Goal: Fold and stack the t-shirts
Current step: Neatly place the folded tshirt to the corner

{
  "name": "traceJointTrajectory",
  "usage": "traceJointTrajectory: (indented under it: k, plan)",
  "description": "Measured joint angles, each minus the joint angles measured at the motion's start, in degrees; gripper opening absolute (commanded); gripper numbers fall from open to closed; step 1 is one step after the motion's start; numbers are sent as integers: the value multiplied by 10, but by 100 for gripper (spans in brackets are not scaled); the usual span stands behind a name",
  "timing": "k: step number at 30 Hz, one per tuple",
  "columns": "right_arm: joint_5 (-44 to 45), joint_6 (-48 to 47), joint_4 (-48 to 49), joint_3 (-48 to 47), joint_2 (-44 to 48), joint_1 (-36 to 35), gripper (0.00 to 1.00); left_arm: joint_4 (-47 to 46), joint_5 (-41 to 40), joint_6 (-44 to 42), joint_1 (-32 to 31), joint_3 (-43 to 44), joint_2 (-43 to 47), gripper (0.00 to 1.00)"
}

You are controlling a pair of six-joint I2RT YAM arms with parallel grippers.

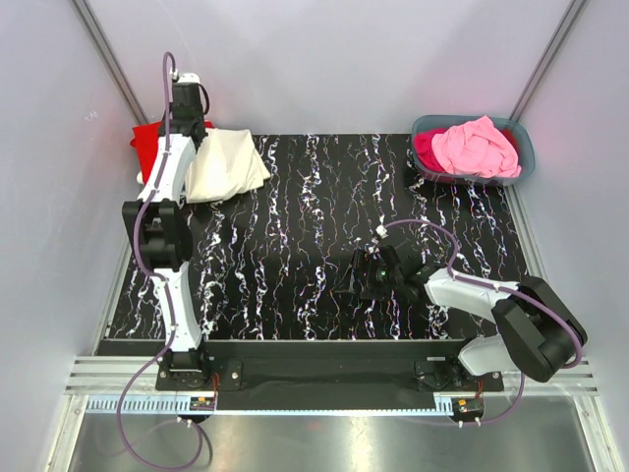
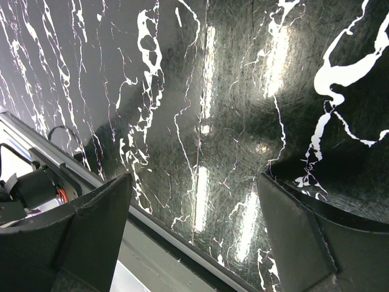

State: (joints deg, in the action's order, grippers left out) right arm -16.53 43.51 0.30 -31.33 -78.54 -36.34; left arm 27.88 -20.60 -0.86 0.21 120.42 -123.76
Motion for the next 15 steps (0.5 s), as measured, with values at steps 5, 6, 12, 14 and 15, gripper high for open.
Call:
traceJointTrajectory:
  k: [5, 6, 12, 14, 15]
  plan:
    - [0, 0, 0, 0, -1, 0, 90, 6, 4, 27, 16, 22, -24, 65]
    - [0, 0, 0, 0, -1, 0, 90, 10, 7, 35, 22, 21, -26, 68]
    - [0, 0, 0, -2, -1, 0, 90, -9, 58, 76, 73, -42, -14, 74]
    - [0, 0, 0, -2, -1, 0, 91, -25, 89, 84, 92, -82, -2, 75]
    - [0, 0, 0, -2, -2, 0, 91, -32, 105, 86, 101, -104, 5, 76]
